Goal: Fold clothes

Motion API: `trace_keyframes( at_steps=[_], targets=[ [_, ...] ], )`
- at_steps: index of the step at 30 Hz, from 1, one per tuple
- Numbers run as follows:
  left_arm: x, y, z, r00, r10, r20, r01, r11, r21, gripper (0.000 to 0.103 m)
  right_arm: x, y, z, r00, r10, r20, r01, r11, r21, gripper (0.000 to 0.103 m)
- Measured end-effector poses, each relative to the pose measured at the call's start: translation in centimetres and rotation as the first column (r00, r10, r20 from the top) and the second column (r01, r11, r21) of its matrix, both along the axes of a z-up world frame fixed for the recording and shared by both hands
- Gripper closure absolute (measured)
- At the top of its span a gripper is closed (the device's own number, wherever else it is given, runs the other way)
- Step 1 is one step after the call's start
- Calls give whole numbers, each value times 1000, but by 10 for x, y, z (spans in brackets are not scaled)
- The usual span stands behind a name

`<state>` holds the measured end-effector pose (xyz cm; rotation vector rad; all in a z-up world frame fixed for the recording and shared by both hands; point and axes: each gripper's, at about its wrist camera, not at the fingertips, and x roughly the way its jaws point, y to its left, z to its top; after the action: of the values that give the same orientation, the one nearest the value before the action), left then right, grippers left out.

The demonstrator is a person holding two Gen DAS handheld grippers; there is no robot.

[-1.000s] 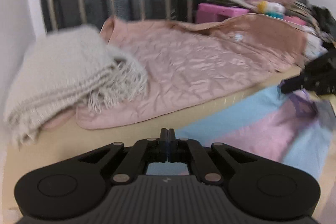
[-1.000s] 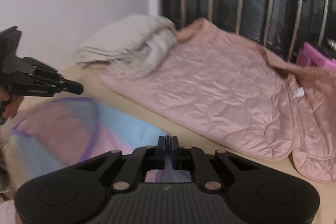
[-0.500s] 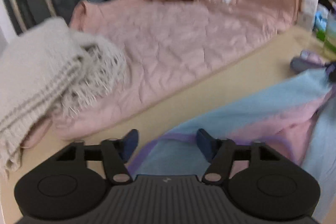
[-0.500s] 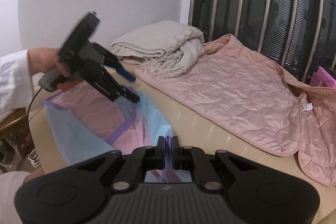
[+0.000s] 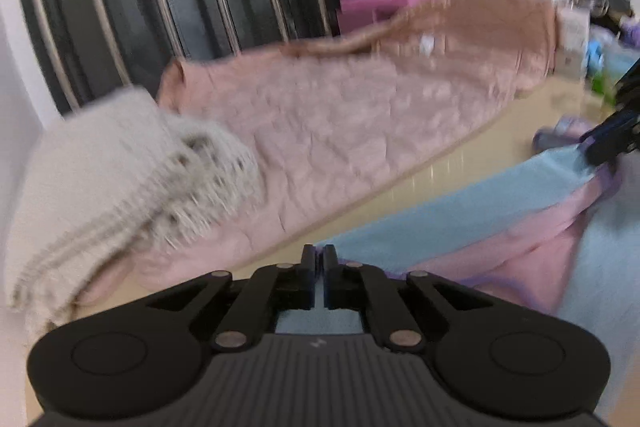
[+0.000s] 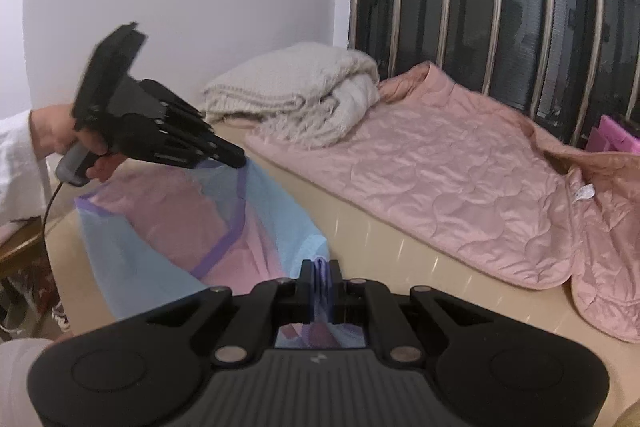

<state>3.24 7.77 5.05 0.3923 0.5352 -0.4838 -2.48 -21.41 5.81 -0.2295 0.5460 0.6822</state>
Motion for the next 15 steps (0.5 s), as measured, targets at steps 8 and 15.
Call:
trace_keyframes(
  at_steps=[8, 15],
  targets=[
    [-93, 5, -18, 997, 73, -8, -72, 993, 95, 100, -51, -22, -5, 988, 151, 28, -151, 988, -12, 98],
    [-95, 34, -15, 981, 186, -60, -187, 982, -7, 56, -67, -15, -4, 971, 232, 62, -229, 972, -45, 87]
  ],
)
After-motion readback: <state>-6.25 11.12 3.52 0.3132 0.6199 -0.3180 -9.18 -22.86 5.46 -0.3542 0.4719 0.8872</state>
